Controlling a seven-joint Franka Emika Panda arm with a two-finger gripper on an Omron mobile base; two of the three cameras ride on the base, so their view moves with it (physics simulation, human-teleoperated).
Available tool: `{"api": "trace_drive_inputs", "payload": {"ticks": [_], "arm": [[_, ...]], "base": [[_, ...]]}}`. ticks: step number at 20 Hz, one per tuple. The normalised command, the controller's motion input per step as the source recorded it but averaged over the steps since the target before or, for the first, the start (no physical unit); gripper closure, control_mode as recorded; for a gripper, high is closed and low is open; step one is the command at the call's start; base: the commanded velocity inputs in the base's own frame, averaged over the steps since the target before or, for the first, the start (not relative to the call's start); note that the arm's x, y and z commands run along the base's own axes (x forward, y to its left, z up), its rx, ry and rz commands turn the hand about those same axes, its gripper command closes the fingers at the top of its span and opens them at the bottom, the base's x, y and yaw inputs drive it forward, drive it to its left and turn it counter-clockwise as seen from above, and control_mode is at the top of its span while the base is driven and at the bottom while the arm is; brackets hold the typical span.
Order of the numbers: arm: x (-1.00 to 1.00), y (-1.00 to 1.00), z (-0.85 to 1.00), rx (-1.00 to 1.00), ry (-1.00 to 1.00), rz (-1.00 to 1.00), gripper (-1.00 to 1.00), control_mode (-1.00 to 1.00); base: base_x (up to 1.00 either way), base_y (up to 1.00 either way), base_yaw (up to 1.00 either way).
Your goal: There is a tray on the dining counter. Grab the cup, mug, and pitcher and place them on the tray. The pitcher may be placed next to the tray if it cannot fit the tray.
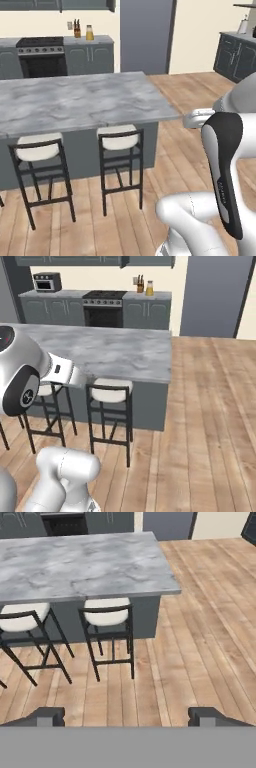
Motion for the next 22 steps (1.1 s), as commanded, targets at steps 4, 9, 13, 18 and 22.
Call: {"api": "trace_drive_inputs", "payload": {"ticks": [4, 9, 13, 18, 22], "arm": [[0.0, 0.0, 0.0, 0.0, 0.0, 0.0, -1.0, 1.0], [0.0, 0.0, 0.0, 0.0, 0.0, 0.0, -1.0, 1.0], [0.0, 0.0, 0.0, 0.0, 0.0, 0.0, -1.0, 1.0], [0.0, 0.0, 0.0, 0.0, 0.0, 0.0, -1.0, 1.0], [0.0, 0.0, 0.0, 0.0, 0.0, 0.0, -1.0, 1.0]], "base": [[0.0, -1.0, 0.0], [0.0, -1.0, 0.0], [0.18, -1.0, 0.0], [0.8, -0.91, 0.03], [1.0, -0.8, 0.04]]}}
